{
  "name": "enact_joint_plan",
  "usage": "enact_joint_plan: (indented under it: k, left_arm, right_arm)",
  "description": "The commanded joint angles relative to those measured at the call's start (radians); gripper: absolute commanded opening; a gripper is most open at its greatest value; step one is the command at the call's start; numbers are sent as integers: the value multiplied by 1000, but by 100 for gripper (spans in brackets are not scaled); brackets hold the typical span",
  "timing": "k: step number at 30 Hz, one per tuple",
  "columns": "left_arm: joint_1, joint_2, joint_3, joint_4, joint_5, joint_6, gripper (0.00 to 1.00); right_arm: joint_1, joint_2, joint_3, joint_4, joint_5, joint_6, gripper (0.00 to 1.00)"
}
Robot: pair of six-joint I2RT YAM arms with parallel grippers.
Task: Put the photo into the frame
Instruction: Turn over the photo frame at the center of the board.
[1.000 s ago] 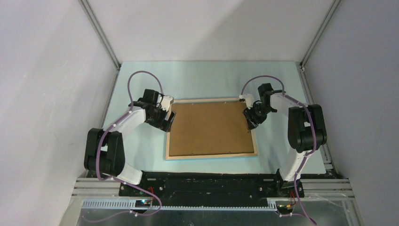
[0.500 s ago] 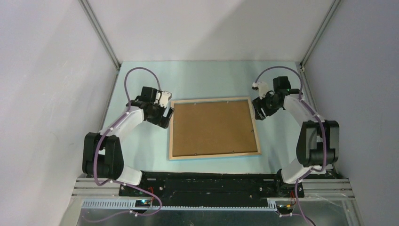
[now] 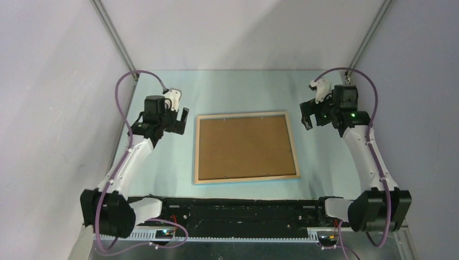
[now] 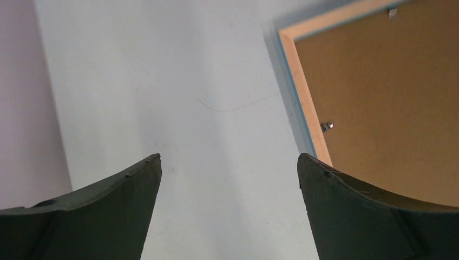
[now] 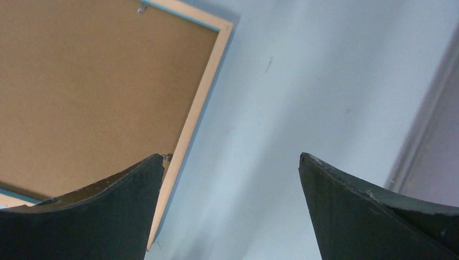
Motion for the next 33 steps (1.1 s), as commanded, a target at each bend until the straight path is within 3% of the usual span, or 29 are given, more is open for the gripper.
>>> enact_joint_plan:
  k: [1,7,24,33]
  left_arm:
    - [21,-120,-23,102,-45,-36,100]
    - [41,-209,-35,142,-39,-62,100]
    - [49,-503,-206,140,-46,-57,100]
    - [49,-511,-148,116,-56,-49,100]
  right_arm:
    - [-5,-125,6,40,77,80,100]
    - [-27,-218,6,-23,50,120,99]
    - [-30,-279,1,-177,-392,148,100]
    - [77,-355,-112,-115,-186,158,100]
